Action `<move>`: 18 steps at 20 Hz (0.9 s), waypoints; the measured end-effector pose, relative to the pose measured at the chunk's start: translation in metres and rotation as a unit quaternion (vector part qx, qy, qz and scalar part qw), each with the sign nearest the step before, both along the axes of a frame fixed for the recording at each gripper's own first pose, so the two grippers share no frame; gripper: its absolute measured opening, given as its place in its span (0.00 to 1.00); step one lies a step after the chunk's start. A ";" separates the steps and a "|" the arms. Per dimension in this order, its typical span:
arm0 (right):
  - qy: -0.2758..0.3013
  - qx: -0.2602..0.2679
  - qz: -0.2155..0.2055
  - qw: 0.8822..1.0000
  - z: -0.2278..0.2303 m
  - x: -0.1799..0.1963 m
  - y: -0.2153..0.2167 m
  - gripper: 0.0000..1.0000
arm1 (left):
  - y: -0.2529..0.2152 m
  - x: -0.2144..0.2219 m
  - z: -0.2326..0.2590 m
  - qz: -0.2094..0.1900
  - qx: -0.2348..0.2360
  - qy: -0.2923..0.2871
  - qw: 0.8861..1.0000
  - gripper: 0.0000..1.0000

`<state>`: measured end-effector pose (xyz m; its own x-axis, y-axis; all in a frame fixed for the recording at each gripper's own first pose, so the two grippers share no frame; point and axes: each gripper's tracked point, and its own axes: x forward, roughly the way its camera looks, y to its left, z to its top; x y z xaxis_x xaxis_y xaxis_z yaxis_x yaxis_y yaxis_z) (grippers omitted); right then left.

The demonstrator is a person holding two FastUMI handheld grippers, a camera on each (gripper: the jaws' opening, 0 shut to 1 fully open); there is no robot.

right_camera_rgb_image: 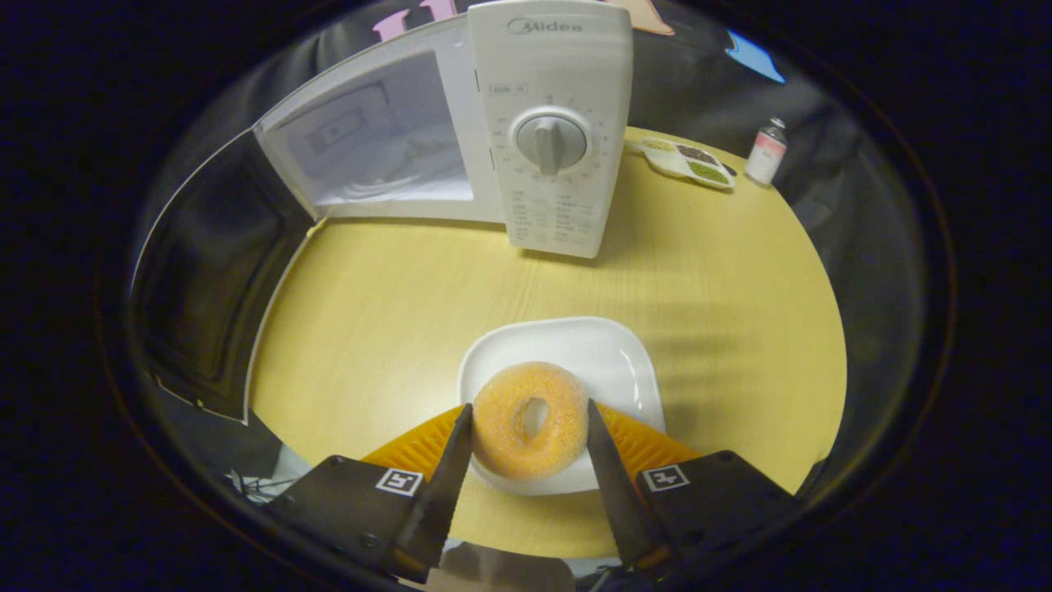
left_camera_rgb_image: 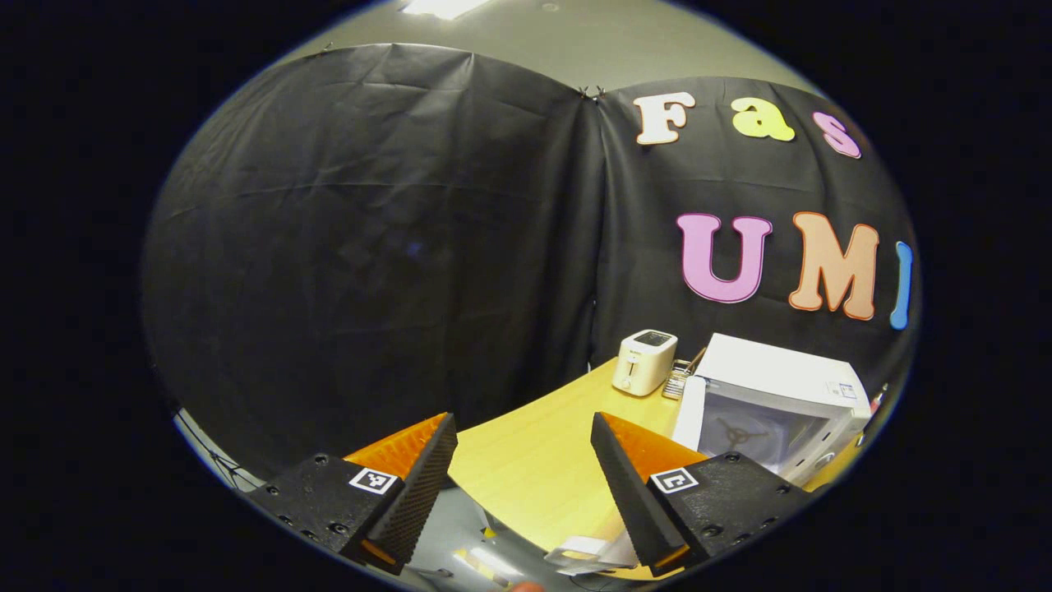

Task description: Open the microwave oven with the left hand, put the food in, and close the microwave oven.

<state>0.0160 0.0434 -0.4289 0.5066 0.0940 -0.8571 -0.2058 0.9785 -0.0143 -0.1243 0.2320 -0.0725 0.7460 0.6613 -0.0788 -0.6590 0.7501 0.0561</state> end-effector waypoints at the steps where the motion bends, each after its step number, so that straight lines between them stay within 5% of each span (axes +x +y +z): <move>1: -0.004 0.023 -0.019 1.000 0.005 -0.004 0.013 0.81 | 0.006 0.009 -0.003 -0.013 -0.004 0.005 1.000 0.96; 13: -0.057 0.233 -0.132 0.962 0.044 0.008 0.175 0.81 | 0.030 0.065 -0.035 -0.157 -0.024 0.055 0.986 0.96; 18: -0.108 0.321 -0.182 0.923 0.063 0.056 0.231 0.75 | 0.038 0.072 -0.050 -0.196 -0.042 0.076 0.977 0.96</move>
<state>0.0715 0.2740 -0.3655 0.7574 0.3369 -0.5593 0.0779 0.8039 0.5897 -0.0520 0.2696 -0.1222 0.9159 0.3145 -0.2496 -0.3097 0.9490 0.0593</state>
